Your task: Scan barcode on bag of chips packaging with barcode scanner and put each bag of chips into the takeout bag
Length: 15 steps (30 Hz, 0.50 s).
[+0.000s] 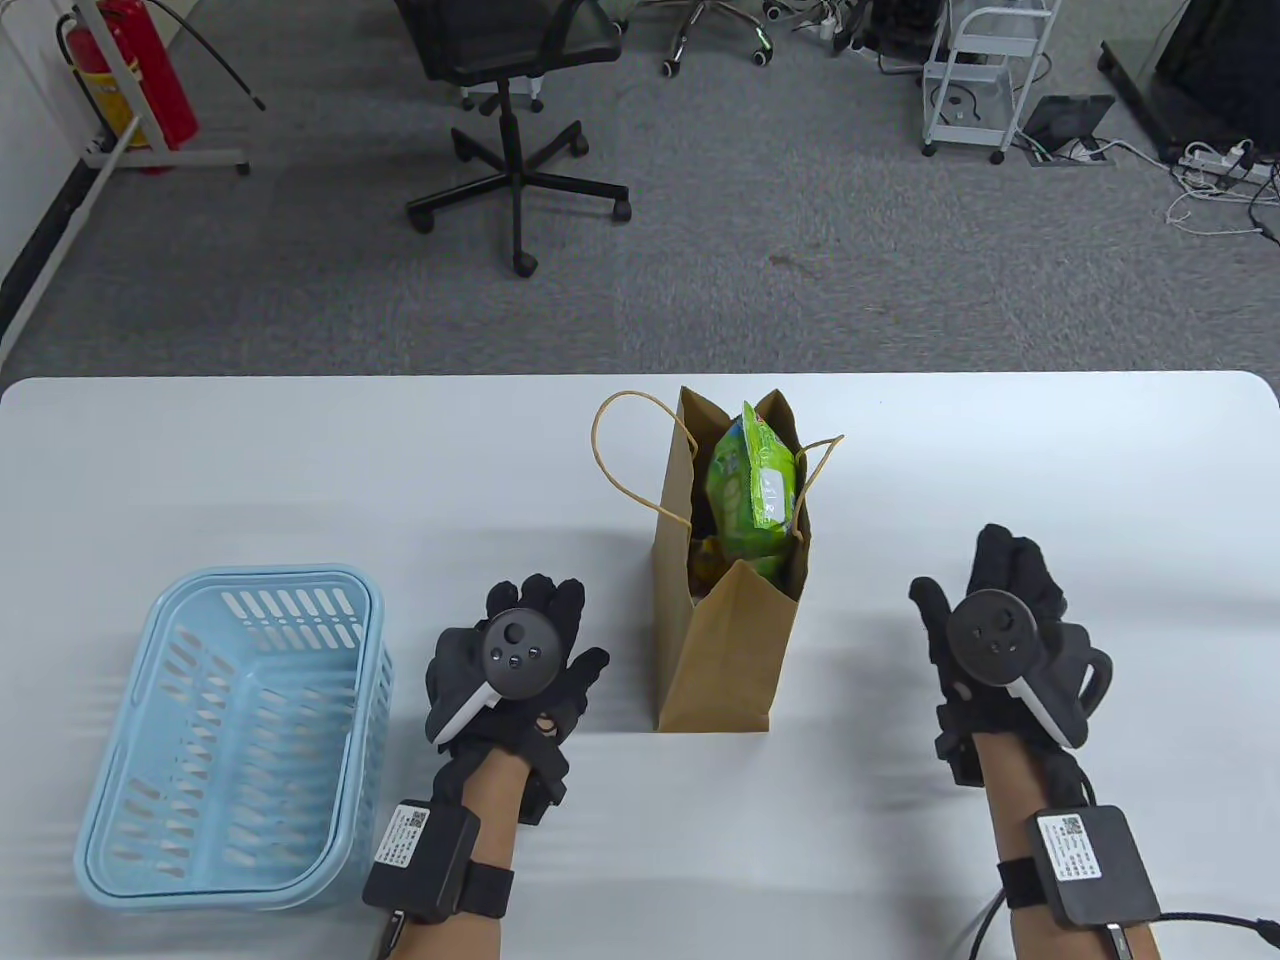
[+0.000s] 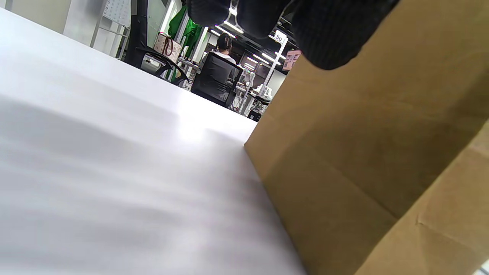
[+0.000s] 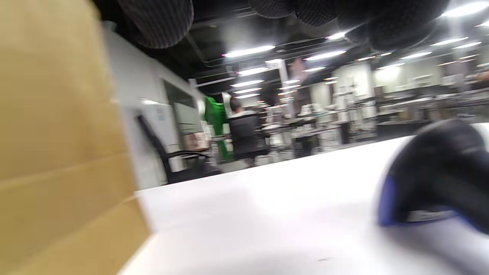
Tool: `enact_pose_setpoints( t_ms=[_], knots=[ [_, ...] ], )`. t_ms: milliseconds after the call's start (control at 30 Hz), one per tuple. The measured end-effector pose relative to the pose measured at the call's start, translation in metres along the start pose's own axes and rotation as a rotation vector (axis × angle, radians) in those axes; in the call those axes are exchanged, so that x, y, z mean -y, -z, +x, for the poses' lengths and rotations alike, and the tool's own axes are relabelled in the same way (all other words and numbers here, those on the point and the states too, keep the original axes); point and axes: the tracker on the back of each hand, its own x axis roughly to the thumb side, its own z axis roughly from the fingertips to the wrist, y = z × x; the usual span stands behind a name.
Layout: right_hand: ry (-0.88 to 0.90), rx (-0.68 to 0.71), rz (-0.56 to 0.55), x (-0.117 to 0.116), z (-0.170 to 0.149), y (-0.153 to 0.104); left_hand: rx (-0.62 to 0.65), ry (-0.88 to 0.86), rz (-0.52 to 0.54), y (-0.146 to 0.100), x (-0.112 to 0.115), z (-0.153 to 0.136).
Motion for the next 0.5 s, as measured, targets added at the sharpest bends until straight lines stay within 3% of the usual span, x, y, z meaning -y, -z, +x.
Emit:
enact_pose_setpoints(
  t_ms=[233, 367, 500],
  knots=[
    [-0.002, 0.212, 0.132, -0.044, 0.026, -0.017, 0.021, 0.014, -0.058, 0.002, 0.01, 0.003],
    [-0.076, 0.249, 0.256, -0.077, 0.028, -0.017, 0.026, 0.068, -0.158, 0.006, 0.026, 0.006],
    [-0.126, 0.254, 0.303, -0.094, 0.027, -0.021, 0.026, 0.09, -0.216, 0.008, 0.034, 0.005]
  ],
)
